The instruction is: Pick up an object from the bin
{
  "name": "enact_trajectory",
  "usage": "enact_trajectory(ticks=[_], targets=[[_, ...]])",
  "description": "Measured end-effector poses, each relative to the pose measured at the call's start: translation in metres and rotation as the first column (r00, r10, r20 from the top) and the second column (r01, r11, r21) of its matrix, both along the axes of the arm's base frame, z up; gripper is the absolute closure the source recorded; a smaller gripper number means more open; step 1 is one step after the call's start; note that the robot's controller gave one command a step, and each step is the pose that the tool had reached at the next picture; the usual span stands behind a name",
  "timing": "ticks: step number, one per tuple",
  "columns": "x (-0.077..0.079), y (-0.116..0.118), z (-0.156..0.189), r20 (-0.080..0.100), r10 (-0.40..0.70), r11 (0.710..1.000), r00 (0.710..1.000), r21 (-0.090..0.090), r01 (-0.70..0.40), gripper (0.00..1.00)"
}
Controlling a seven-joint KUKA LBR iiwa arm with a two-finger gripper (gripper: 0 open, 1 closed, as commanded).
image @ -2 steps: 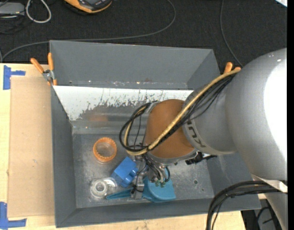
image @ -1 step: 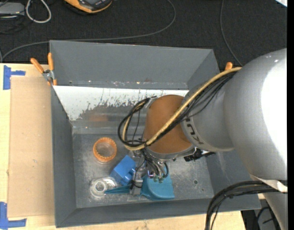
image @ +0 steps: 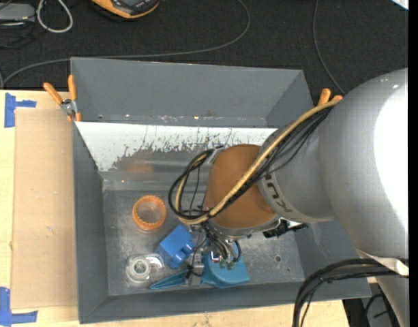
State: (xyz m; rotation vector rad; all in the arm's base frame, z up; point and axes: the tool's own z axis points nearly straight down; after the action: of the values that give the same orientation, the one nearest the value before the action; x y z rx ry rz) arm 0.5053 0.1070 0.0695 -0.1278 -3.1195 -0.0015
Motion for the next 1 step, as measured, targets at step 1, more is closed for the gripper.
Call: enact_trajectory(ticks=[1], targets=[[0.0124, 0.0019, 0.0021, 0.0, -0.005, 1.0, 1.0, 0.002, 0.005, 1.0]])
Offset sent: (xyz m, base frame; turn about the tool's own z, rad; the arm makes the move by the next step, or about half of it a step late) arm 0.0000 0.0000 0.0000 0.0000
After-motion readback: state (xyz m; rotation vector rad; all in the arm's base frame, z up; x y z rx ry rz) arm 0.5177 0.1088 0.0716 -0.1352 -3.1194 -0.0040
